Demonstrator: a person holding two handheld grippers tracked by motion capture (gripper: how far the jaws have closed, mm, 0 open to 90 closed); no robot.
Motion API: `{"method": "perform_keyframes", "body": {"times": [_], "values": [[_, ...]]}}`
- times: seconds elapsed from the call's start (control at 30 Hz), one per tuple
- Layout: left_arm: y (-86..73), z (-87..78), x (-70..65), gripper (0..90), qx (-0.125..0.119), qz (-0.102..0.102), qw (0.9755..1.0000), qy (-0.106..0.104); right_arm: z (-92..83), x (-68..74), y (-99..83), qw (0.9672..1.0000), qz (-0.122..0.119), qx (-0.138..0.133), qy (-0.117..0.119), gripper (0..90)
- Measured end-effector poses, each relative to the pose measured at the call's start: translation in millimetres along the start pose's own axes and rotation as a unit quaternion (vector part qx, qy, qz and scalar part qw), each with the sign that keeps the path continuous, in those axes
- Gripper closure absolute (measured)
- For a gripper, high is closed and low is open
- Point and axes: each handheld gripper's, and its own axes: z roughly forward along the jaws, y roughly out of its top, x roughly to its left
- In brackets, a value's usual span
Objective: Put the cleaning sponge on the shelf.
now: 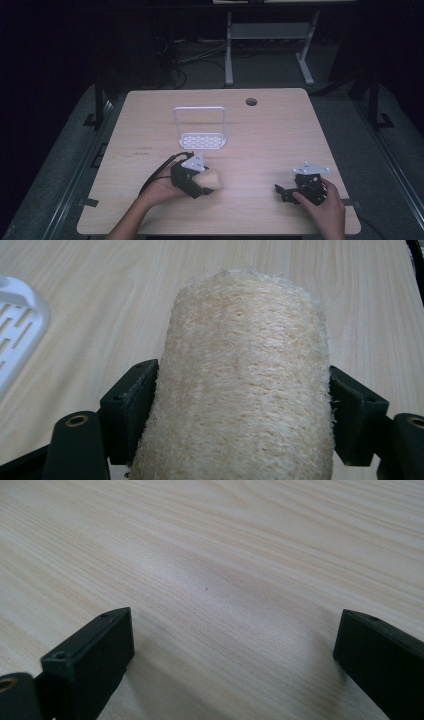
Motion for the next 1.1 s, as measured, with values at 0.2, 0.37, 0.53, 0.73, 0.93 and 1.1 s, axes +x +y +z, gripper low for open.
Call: {"method": "perform_keyframes", "body": {"times": [0.2,0.37,0.53,0.73,0.93,1.1], "values": [[5.1,-6.0,3.4,24.0,-0.009,-0.003,0.9999,0.006,0.0,0.0,0.0,1.0000,0.000,0.000,0.000,2.6],[8.1,-9.1,6.3,24.0,-0.014,-0.004,0.9998,0.012,0.0,0.0,0.0,1.0000,0.000,0.000,0.000,2.6],[10.6,-10.8,9.8,24.0,-0.019,-0.011,0.9996,0.020,0.0,0.0,0.0,1.0000,0.000,0.000,0.000,2.6],[12.2,-13.1,14.0,24.1,-0.025,-0.020,0.9990,0.030,0.0,0.0,0.0,1.0000,0.000,0.000,0.000,2.6],[15.2,-14.7,18.4,24.1,-0.031,-0.031,0.9983,0.039,0.0,0.0,0.0,1.0000,0.000,0.000,0.000,2.6],[17.5,-16.0,22.7,24.1,-0.035,-0.036,0.9976,0.048,0.0,0.0,0.0,1.0000,0.000,0.000,0.000,2.6]]}}
